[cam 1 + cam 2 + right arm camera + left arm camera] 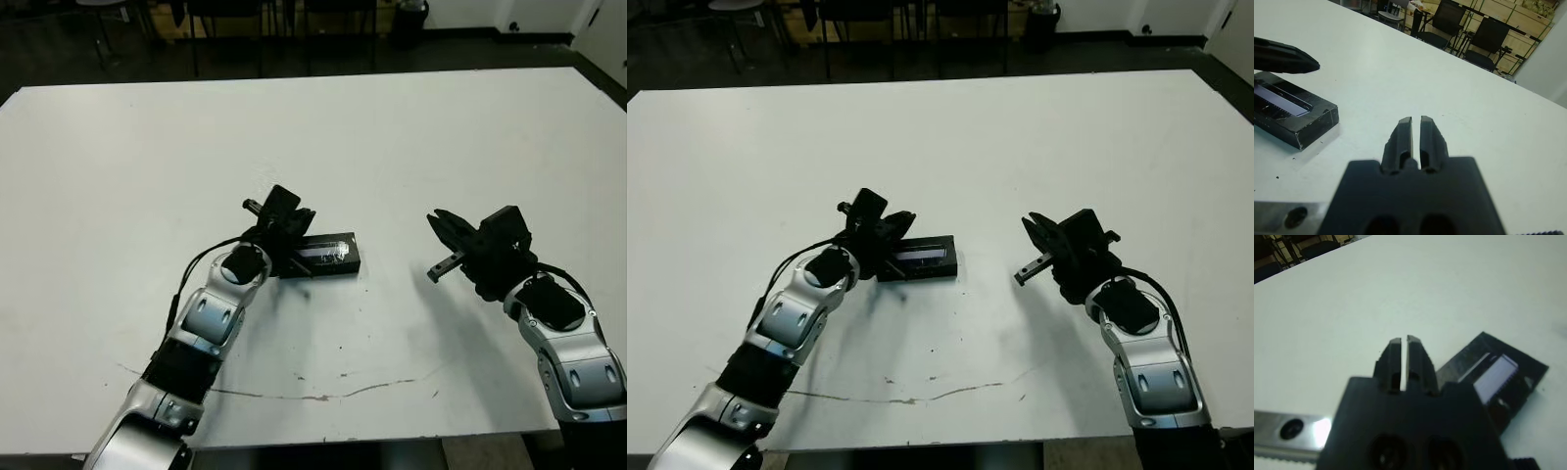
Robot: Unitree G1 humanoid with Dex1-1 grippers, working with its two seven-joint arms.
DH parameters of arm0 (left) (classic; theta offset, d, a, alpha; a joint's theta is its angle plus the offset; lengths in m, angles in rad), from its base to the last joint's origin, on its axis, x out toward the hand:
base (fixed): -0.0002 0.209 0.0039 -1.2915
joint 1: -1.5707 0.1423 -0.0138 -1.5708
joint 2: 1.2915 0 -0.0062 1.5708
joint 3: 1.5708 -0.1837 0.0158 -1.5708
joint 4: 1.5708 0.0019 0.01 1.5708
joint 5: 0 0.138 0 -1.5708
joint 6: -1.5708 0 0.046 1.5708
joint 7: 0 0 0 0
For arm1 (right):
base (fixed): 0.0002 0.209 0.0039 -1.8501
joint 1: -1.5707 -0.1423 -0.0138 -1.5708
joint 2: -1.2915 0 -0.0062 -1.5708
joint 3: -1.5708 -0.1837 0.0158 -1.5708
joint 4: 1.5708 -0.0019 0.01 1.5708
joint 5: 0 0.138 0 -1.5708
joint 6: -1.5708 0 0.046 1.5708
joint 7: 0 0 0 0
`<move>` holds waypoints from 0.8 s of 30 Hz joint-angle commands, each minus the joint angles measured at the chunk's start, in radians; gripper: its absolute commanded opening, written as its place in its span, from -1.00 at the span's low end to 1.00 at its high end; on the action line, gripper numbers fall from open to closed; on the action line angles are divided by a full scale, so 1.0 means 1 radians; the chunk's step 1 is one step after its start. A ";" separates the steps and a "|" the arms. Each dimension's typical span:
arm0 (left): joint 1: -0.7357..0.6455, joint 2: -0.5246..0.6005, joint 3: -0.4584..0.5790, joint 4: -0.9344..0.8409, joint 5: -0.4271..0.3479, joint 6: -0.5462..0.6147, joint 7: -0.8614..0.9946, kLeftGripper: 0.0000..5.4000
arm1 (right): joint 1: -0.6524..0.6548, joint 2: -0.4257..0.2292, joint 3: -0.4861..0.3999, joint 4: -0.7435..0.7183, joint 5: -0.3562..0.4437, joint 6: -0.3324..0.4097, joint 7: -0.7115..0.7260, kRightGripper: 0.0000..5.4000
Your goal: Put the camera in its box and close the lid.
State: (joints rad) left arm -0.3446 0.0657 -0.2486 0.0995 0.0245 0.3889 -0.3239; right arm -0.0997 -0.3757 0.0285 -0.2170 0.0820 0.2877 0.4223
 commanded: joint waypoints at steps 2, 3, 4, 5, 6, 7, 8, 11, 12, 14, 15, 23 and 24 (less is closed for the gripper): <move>0.122 0.068 0.046 -0.129 -0.033 0.072 -0.031 -0.99 | 0.022 0.003 -0.001 -0.022 -0.001 0.012 -0.008 -1.00; 0.136 0.075 0.070 -0.172 -0.043 0.074 -0.025 -0.99 | 0.022 0.003 -0.001 -0.029 -0.004 0.016 -0.012 -1.00; 0.145 0.080 0.095 -0.210 -0.053 0.085 -0.015 -0.99 | 0.021 0.003 -0.001 -0.036 -0.008 0.023 -0.017 -1.00; 0.152 0.085 0.127 -0.239 -0.065 0.089 -0.006 -0.99 | 0.021 0.003 -0.003 -0.044 -0.010 0.034 -0.023 -1.00; 0.155 0.086 0.163 -0.267 -0.076 0.104 0.011 -0.99 | 0.020 0.005 -0.005 -0.050 -0.010 0.043 -0.029 -1.00; 0.156 0.083 0.209 -0.289 -0.097 0.109 0.029 -0.99 | 0.019 0.012 -0.010 -0.060 -0.004 0.061 -0.041 -1.00; 0.157 0.082 0.254 -0.303 -0.118 0.100 0.042 -0.99 | 0.019 0.021 -0.018 -0.069 0.007 0.080 -0.050 -1.00; 0.157 0.096 0.359 -0.329 -0.167 0.078 0.066 -0.99 | 0.019 0.042 -0.031 -0.101 0.010 0.131 -0.088 -1.00; 0.160 0.098 0.387 -0.335 -0.180 0.061 0.073 -0.99 | 0.018 0.047 -0.032 -0.107 0.006 0.135 -0.100 -1.00; 0.167 0.105 0.438 -0.351 -0.210 0.041 0.082 -0.99 | 0.016 0.061 -0.041 -0.093 0.012 0.113 -0.113 -1.00; 0.171 0.107 0.458 -0.363 -0.223 0.039 0.089 -0.99 | 0.014 0.072 -0.049 -0.085 0.023 0.107 -0.120 -1.00; 0.267 0.008 0.427 -0.430 -0.164 -0.101 0.243 -0.99 | -0.015 0.160 -0.054 -0.031 0.034 0.060 -0.183 -1.00; 0.276 -0.010 0.413 -0.418 -0.156 -0.134 0.256 -0.99 | -0.018 0.177 -0.052 -0.022 0.035 0.051 -0.194 -1.00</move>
State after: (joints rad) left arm -0.0950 0.0725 0.1795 -0.3335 -0.1465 0.2795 -0.0866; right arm -0.1143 -0.2177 -0.0226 -0.2637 0.1088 0.3470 0.2418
